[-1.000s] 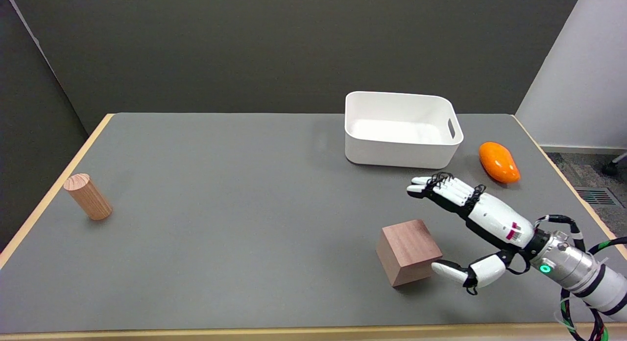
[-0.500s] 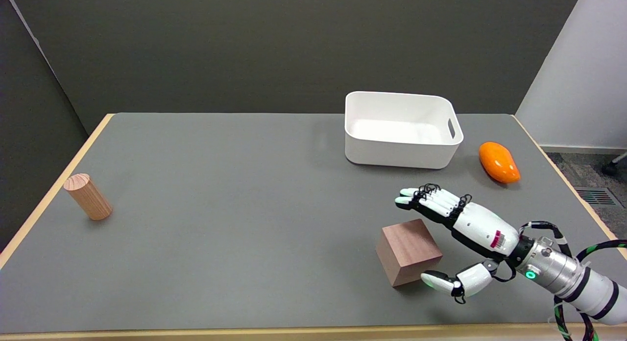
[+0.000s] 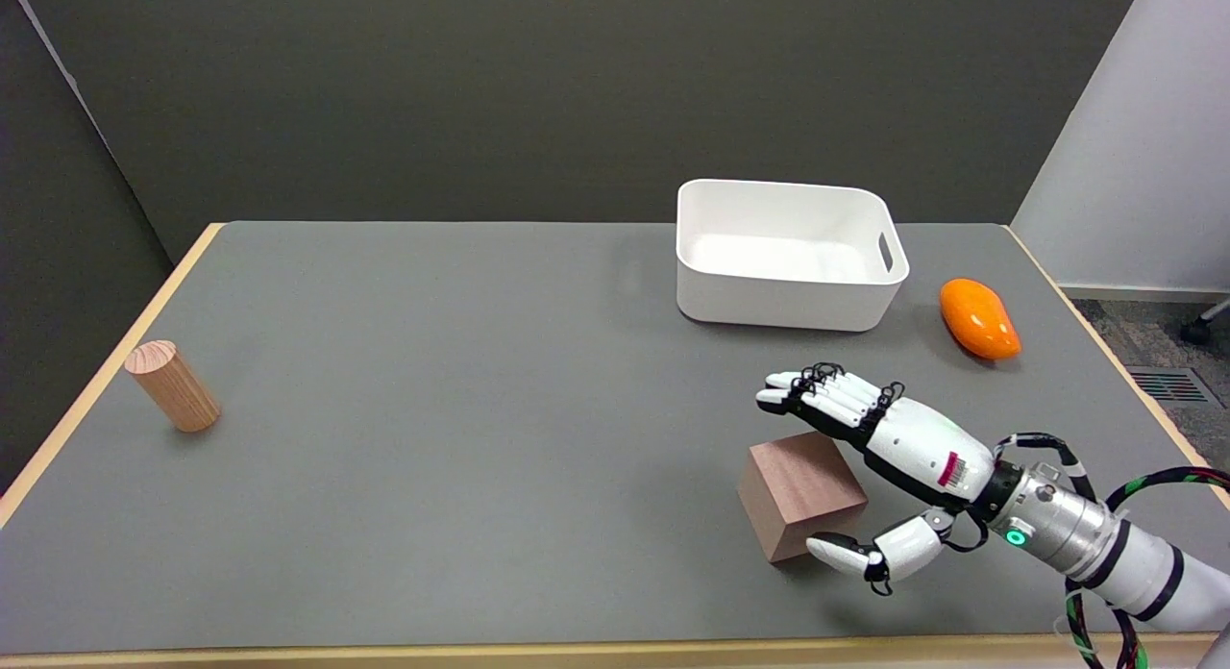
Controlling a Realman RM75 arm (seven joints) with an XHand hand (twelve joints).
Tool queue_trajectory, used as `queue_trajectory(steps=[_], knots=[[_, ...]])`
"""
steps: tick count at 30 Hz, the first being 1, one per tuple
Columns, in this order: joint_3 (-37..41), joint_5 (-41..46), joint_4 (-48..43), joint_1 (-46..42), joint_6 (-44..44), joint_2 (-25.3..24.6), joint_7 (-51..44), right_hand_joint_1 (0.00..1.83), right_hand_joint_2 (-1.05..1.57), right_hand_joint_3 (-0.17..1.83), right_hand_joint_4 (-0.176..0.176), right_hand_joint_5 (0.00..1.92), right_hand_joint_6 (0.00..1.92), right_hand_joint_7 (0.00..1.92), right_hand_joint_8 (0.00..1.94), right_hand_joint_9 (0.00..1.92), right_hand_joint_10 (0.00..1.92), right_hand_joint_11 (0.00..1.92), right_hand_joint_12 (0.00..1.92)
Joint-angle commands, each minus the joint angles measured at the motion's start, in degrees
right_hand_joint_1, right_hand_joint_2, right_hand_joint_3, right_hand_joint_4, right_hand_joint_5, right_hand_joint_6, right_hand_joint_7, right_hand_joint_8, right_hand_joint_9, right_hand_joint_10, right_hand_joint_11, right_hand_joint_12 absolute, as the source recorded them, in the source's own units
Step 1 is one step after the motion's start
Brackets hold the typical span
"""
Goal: Pick up wooden cube.
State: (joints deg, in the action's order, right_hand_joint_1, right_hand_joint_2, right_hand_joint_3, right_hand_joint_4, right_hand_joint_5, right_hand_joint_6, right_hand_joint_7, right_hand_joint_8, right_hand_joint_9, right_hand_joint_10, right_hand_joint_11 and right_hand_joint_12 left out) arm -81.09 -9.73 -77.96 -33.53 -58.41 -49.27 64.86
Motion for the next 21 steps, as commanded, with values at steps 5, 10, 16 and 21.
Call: queue_trajectory(steps=[5,10,16,21], knots=[[-3.08,0.98,2.49,2.94,1.96,-0.09,-0.09,0.59,0.52,0.91,-0.05,0.07,0.41,0.06,0.28,0.0,0.47,0.0,0.99],[-3.0,1.38,4.04,3.15,1.99,0.19,0.16,0.59,0.52,0.92,-0.05,0.07,0.41,0.06,0.29,0.0,0.48,0.0,0.99],[-3.08,2.15,5.5,3.6,2.36,0.13,0.79,0.59,0.52,0.92,-0.049,0.08,0.42,0.07,0.31,0.0,0.49,0.0,1.0],[-3.08,2.15,5.66,4.23,2.36,-0.08,0.6,0.6,0.54,0.87,-0.048,0.1,0.37,0.1,0.29,0.0,0.54,0.0,1.01]])
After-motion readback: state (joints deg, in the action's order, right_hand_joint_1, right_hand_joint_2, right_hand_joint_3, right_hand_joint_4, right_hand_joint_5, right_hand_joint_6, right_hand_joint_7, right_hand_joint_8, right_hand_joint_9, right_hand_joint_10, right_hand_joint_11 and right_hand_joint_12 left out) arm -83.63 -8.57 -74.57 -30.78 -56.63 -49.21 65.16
